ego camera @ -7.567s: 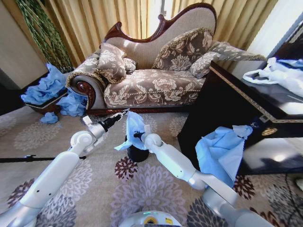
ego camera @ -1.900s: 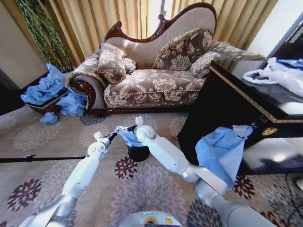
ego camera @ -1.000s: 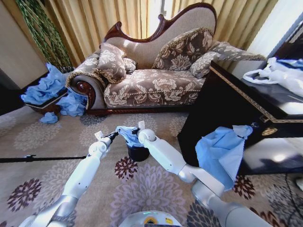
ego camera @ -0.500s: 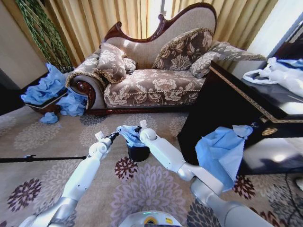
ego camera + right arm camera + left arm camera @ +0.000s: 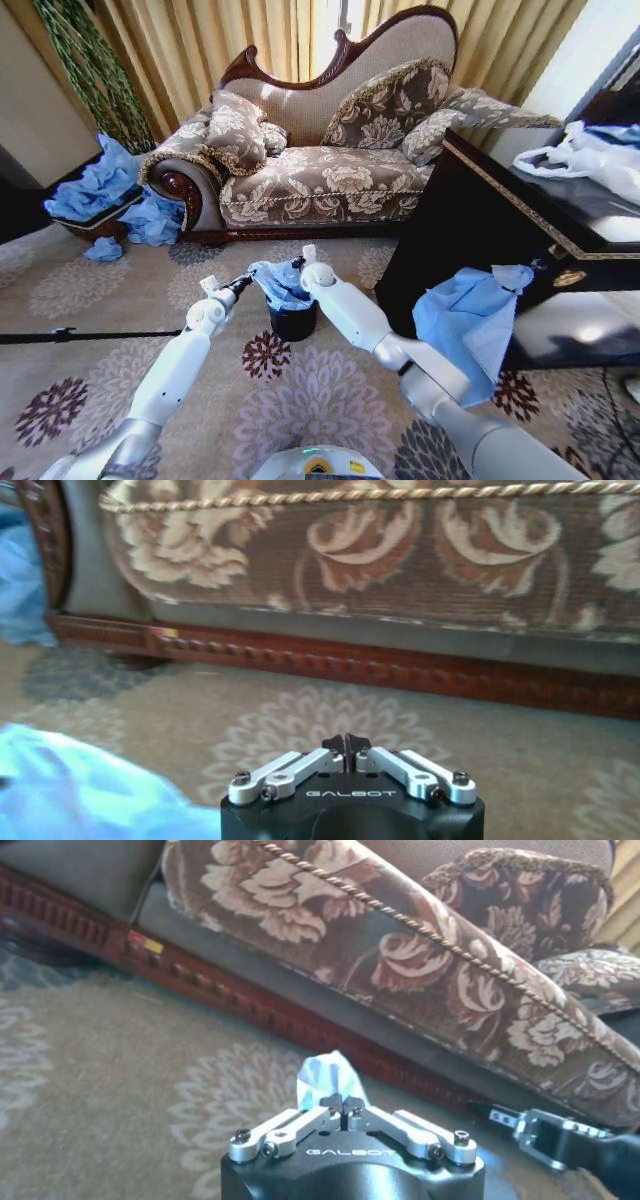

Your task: Place a garbage bag over the trash bin.

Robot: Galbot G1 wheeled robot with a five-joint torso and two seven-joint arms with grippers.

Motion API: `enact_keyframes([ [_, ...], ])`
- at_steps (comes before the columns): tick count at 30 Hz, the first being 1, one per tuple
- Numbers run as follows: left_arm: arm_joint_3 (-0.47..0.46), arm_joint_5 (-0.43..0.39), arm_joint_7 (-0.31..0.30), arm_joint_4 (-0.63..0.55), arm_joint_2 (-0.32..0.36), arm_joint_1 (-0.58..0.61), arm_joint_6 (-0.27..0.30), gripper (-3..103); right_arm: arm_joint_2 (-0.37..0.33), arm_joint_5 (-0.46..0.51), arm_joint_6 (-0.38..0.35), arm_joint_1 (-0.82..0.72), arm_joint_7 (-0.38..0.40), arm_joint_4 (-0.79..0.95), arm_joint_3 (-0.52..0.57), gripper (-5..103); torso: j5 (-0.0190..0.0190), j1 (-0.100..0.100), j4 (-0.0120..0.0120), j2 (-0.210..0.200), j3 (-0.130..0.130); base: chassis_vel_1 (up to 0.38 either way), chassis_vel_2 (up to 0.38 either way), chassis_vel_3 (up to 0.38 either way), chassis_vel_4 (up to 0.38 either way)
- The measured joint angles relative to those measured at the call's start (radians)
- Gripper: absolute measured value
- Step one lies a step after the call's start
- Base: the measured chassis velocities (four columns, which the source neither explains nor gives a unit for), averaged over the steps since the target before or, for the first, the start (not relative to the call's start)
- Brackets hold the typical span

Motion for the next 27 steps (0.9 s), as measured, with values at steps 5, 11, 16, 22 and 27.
enact_keyframes([
  [5, 0.008, 0.000, -0.003, -0.001, -0.006, -0.012, 0.002, 0, -0.023, -0.006, 0.006, -0.013, 0.018, 0.045, -0.008, 0, 0.0001, 0.000, 0.0003, 0.000, 0.000, 0.000, 0.000, 0.000, 0.000],
  [11, 0.007, 0.001, 0.000, 0.002, -0.005, 0.003, 0.000, 0, -0.137, 0.286, -0.150, -0.080, 0.142, 0.364, -0.057, 2, 0.0000, 0.000, -0.0005, 0.000, 0.000, 0.000, 0.000, 0.000, 0.000],
  [16, 0.004, 0.002, 0.002, 0.003, -0.001, 0.010, -0.002, 0, -0.143, 0.361, -0.186, -0.102, 0.171, 0.414, -0.059, 18, -0.0001, 0.000, 0.0001, 0.000, 0.000, 0.000, 0.000, 0.000, 0.000],
  [22, -0.007, 0.000, 0.011, -0.005, 0.010, 0.024, -0.002, 0, -0.105, 0.297, -0.176, -0.117, 0.159, 0.371, -0.087, 45, 0.0000, 0.000, 0.0002, 0.000, 0.000, 0.000, 0.000, 0.000, 0.000],
  [27, -0.013, -0.002, 0.017, -0.012, 0.010, 0.036, -0.003, 0, -0.073, 0.247, -0.156, -0.112, 0.149, 0.317, -0.093, 61, -0.0001, 0.000, -0.0002, 0.000, 0.000, 0.000, 0.000, 0.000, 0.000],
])
